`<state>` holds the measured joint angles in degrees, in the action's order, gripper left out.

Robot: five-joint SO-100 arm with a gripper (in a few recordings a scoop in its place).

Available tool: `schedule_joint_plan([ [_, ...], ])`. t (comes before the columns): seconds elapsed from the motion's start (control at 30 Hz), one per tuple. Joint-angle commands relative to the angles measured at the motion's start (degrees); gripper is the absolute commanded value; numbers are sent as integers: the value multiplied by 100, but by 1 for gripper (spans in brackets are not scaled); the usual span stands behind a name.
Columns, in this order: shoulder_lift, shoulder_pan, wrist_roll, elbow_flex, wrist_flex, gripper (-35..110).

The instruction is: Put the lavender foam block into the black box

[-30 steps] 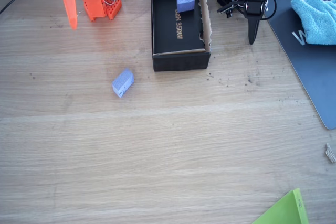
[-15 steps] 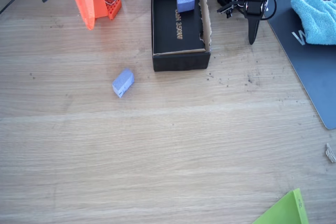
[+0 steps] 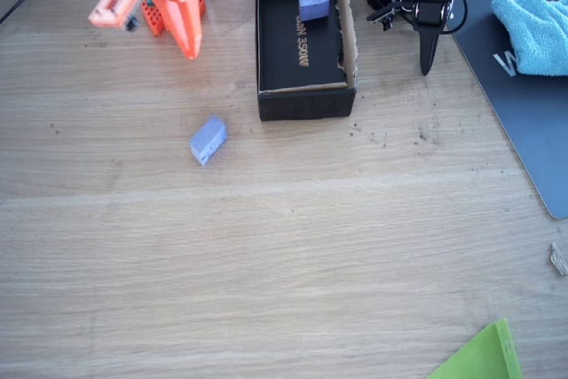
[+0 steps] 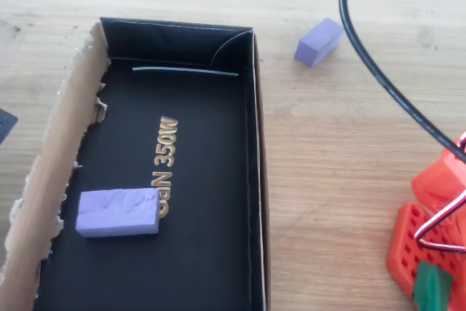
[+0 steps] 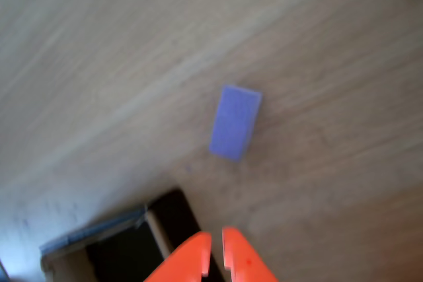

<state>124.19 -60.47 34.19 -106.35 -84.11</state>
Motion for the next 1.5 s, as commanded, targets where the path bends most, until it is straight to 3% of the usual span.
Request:
schedule_joint_plan([
  [0.0, 9, 149, 360, 308, -387, 0],
  [0.53, -202, -422, -466, 105, 299, 0],
  [1.03, -650, -896, -325, 404, 501, 0],
  [1.47, -1143, -563, 70, 826, 299, 27],
])
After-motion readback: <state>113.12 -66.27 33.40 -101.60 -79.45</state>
